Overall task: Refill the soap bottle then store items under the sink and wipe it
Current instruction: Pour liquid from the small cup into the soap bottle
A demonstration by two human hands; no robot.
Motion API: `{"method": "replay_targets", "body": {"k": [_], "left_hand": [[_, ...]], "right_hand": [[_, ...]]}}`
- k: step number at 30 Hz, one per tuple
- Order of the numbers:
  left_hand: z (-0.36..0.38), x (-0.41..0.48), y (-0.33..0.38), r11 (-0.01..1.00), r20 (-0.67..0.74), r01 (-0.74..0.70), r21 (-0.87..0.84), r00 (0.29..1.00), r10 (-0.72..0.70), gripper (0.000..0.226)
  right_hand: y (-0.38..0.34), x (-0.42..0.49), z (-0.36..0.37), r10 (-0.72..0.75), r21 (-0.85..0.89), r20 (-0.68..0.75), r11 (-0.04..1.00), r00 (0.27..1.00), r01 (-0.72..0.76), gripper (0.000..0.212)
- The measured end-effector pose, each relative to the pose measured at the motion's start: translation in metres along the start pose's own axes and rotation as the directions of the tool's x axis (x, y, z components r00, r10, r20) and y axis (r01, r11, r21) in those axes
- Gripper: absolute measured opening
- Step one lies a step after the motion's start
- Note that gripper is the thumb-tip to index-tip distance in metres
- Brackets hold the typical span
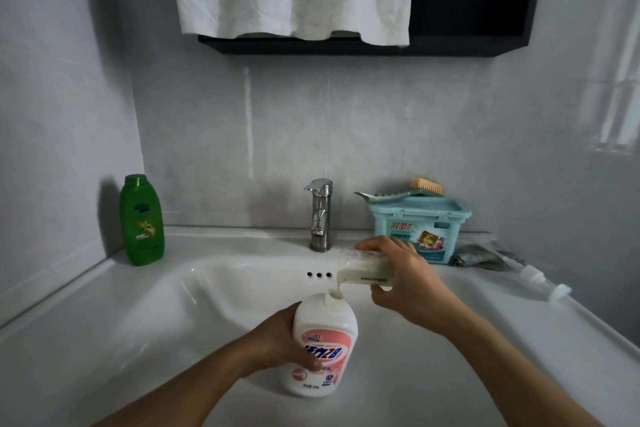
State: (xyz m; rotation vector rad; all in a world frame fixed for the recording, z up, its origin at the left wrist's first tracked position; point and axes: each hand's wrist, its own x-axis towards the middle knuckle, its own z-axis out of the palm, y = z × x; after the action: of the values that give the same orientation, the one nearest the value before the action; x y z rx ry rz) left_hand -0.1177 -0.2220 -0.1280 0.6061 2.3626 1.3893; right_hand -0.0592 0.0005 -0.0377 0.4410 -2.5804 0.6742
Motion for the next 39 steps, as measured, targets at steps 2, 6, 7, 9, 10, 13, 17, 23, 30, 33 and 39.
{"method": "replay_targets", "body": {"k": [2,6,7,9,10,13,17,23,30,33,39], "left_hand": [[0.0000,0.0004,-0.0007,1.000,-0.005,0.002,0.000,1.000,-0.002,0.072],[0.0005,0.0001,-0.0005,1.000,-0.010,0.006,0.008,1.000,-0.006,0.069],[0.0006,-0.0001,-0.0001,1.000,-0.009,0.005,0.007,1.000,-0.005,0.068],[0.0006,-0.0009,0.0007,1.000,-0.009,0.006,0.004,1.000,-0.006,0.068],[0.0006,-0.0011,0.0009,1.000,-0.008,0.006,0.002,1.000,-0.006,0.068],[0.0006,-0.0009,0.0007,1.000,0.000,0.008,0.000,1.000,-0.008,0.068],[0.0003,0.0003,-0.0011,1.000,-0.012,0.000,0.003,1.000,0.000,0.068],[-0.0002,0.0005,-0.0018,1.000,-0.011,-0.001,0.014,1.000,0.002,0.072],[-0.0002,-0.0009,0.0002,1.000,-0.008,0.006,0.023,1.000,-0.005,0.069],[0.0000,-0.0009,0.0006,1.000,-0.007,0.006,0.021,1.000,-0.006,0.069],[-0.0003,-0.0008,0.0000,1.000,0.000,0.013,0.013,1.000,-0.013,0.069]], "right_hand": [[0.0003,0.0003,0.0001,-0.005,-0.001,-0.003,1.000,1.000,0.005,0.061],[-0.0001,0.0003,-0.0001,-0.003,0.005,-0.005,1.000,1.000,0.003,0.061],[-0.0004,0.0000,-0.0005,-0.001,0.006,-0.004,1.000,1.000,0.001,0.061],[-0.0008,-0.0003,-0.0007,0.001,0.007,-0.003,1.000,1.000,-0.001,0.061],[-0.0010,-0.0005,-0.0009,0.001,0.006,-0.003,1.000,1.000,0.000,0.061],[-0.0013,-0.0006,-0.0012,0.003,0.008,-0.002,1.000,1.000,-0.003,0.061],[-0.0020,-0.0003,-0.0015,0.006,0.013,-0.001,1.000,1.000,-0.006,0.061],[-0.0028,-0.0008,-0.0021,0.010,0.028,-0.001,1.000,1.000,-0.010,0.061],[-0.0052,-0.0014,-0.0035,0.022,0.025,0.003,0.999,1.000,-0.022,0.058],[-0.0062,-0.0017,-0.0039,0.017,0.029,0.009,0.999,1.000,-0.017,0.057],[-0.0067,-0.0015,-0.0044,0.016,0.030,0.004,0.999,1.000,-0.016,0.057]]}}
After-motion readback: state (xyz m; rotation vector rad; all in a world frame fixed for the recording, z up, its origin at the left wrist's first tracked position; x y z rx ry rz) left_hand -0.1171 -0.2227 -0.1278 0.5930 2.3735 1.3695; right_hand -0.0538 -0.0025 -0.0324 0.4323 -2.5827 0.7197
